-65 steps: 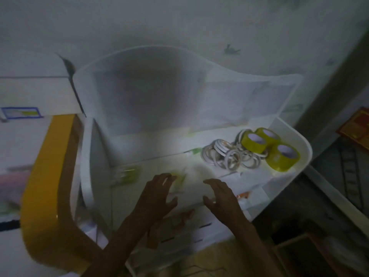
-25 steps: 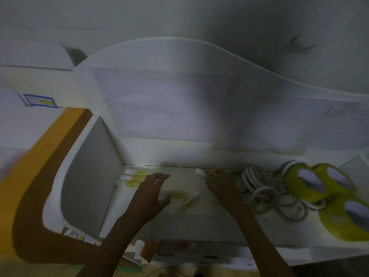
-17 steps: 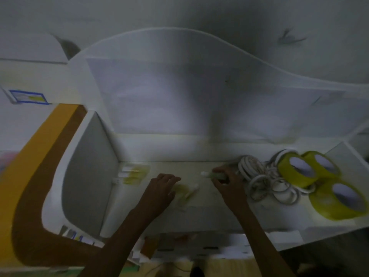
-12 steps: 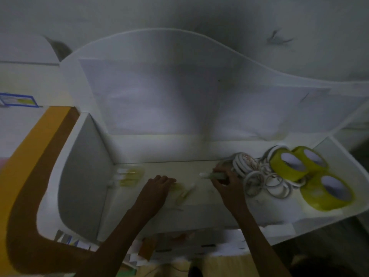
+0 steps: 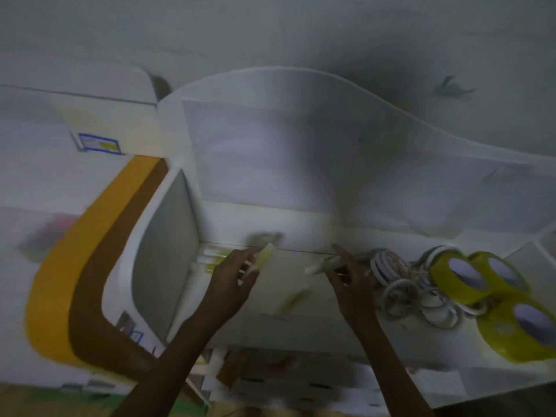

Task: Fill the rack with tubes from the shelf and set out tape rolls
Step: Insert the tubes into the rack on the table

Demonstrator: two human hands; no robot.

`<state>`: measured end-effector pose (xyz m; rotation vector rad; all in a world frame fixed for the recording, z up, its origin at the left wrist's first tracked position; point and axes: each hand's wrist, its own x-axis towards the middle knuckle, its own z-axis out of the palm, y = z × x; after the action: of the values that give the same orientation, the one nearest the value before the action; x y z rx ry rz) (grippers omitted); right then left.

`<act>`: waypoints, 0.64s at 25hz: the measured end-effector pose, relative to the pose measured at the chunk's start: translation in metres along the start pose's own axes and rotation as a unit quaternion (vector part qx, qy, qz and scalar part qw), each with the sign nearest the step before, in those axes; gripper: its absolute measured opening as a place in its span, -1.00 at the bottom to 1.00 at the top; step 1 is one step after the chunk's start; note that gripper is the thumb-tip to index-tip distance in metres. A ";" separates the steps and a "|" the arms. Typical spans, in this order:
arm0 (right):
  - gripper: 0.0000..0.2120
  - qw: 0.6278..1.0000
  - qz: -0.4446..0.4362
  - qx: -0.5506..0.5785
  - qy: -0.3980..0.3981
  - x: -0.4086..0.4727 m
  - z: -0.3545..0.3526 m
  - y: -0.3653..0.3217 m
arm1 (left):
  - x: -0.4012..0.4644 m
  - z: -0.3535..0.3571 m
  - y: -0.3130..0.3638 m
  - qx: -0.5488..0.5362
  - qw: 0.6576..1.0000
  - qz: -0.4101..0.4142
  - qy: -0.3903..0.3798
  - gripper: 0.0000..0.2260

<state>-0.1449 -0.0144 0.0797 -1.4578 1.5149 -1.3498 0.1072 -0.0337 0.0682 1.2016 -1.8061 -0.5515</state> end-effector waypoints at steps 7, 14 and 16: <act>-0.63 0.991 -0.031 0.107 -0.079 -0.009 0.016 -0.033 | -0.048 -0.033 0.059 -0.009 0.988 -0.072 0.137 -0.90; -0.60 0.962 -0.095 0.088 -0.242 -0.048 0.058 -0.070 | -0.129 -0.087 0.088 0.070 0.965 -0.114 0.227 -0.70; -0.57 0.950 -0.109 0.094 -0.276 -0.064 0.080 -0.088 | -0.154 -0.108 0.091 0.098 0.957 -0.120 0.247 -0.67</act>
<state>-0.0312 0.0401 0.1275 -1.7280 0.8657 -1.0443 0.1760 0.1545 0.1281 1.5483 -1.3190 -0.1768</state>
